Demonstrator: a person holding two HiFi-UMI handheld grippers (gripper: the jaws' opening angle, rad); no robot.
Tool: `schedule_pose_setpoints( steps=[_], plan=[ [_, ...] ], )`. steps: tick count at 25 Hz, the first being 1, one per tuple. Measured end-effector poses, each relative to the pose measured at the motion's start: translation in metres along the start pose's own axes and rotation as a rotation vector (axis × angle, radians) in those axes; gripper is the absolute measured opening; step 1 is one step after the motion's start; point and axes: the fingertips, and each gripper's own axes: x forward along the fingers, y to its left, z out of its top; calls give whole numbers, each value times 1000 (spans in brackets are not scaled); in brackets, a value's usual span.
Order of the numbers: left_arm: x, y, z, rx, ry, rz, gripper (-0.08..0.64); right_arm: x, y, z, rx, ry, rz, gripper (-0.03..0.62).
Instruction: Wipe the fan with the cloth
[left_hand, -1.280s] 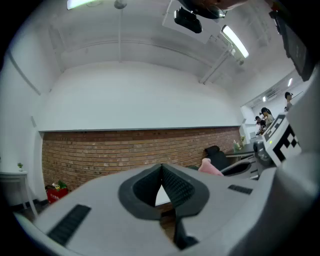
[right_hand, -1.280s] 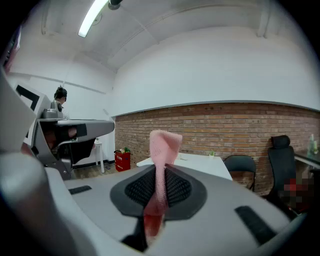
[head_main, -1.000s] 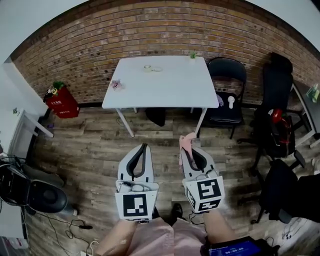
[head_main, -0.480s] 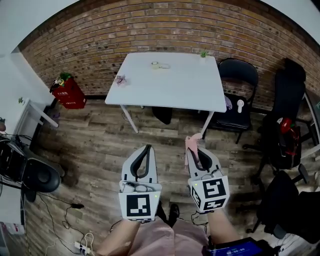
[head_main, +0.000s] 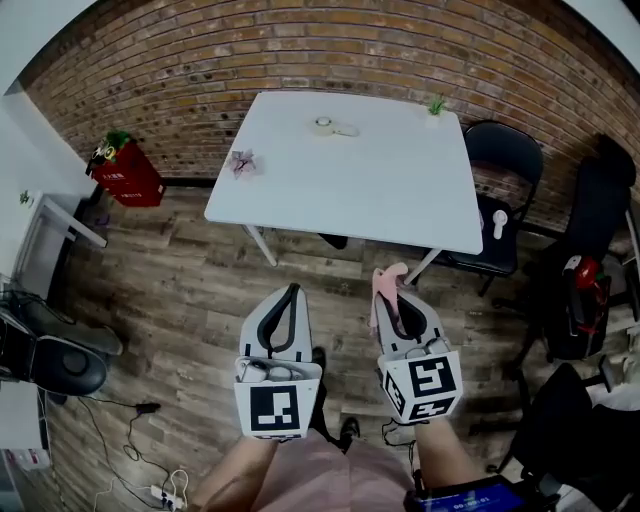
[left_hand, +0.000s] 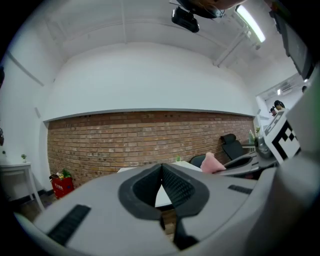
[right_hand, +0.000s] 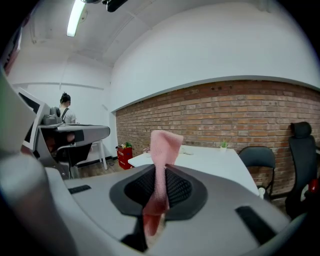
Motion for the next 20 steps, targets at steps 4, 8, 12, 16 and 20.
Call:
schedule_pose_setpoints(
  steps=[4, 8, 12, 16, 20],
  plan=[
    [54, 33, -1, 0, 5, -27, 11, 56, -11, 21, 10, 3, -20, 43],
    [101, 63, 3, 13, -6, -52, 11, 103, -23, 42, 14, -3, -45, 43],
    [132, 80, 8, 22, -23, -77, 11, 130, -32, 59, 21, -18, -72, 43],
    [153, 84, 8, -15, -17, -94, 11, 141, -45, 72, 15, -20, -96, 43],
    [177, 77, 5, -12, -6, -114, 11, 150, -69, 79, 21, -27, -123, 43]
  ],
)
